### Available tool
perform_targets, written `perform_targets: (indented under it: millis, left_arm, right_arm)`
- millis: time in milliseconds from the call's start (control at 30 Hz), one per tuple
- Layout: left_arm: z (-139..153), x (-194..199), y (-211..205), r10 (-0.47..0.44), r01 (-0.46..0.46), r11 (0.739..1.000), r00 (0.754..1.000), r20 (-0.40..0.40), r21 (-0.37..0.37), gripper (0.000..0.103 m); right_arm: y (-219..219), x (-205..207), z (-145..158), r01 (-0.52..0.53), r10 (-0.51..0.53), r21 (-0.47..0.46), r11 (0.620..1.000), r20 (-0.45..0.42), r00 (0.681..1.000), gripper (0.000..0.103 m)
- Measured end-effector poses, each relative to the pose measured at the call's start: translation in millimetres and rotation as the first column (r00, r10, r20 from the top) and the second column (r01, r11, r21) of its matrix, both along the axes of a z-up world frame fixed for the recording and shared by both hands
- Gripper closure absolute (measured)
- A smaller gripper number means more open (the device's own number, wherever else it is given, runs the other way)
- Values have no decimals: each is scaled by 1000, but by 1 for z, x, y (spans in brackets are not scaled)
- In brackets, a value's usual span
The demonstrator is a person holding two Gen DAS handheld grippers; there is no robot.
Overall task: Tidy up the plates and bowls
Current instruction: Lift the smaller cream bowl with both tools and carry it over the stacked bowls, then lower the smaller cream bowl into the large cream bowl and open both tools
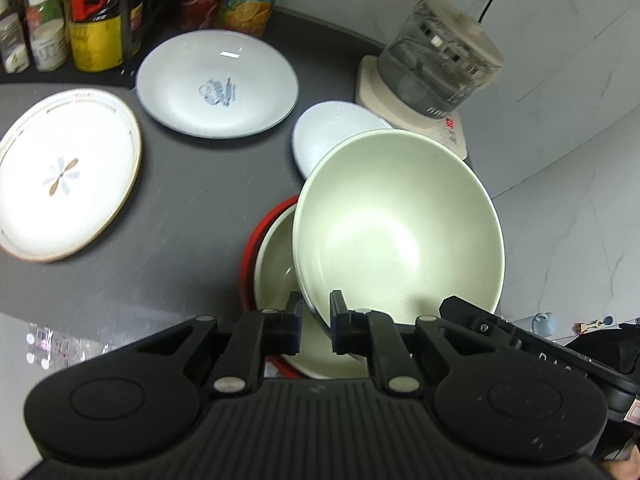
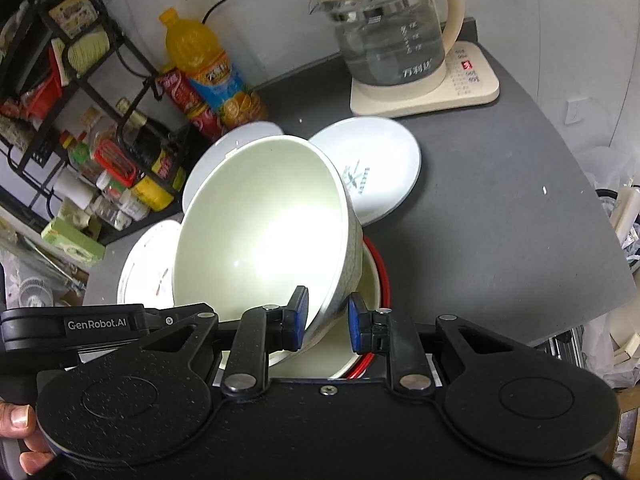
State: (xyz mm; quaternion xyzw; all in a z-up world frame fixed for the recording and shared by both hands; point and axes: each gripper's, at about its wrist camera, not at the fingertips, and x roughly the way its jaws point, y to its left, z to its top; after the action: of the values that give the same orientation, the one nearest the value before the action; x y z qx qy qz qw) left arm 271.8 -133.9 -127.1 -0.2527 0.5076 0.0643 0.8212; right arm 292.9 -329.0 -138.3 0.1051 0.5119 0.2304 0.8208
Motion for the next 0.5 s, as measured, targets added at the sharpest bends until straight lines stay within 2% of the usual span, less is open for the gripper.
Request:
perform_targets:
  millis: [100, 500]
  left_arm:
    - [-6, -2, 1, 9, -9, 1000, 1000, -24, -21, 91]
    - [-22, -7, 1, -3, 1, 1000, 996, -88, -26, 90]
  right_arm:
    - [3, -2, -5, 1, -2, -12, 1000, -11, 1000, 83]
    - [13, -5, -15, -11, 8, -62, 998, -50, 999, 84]
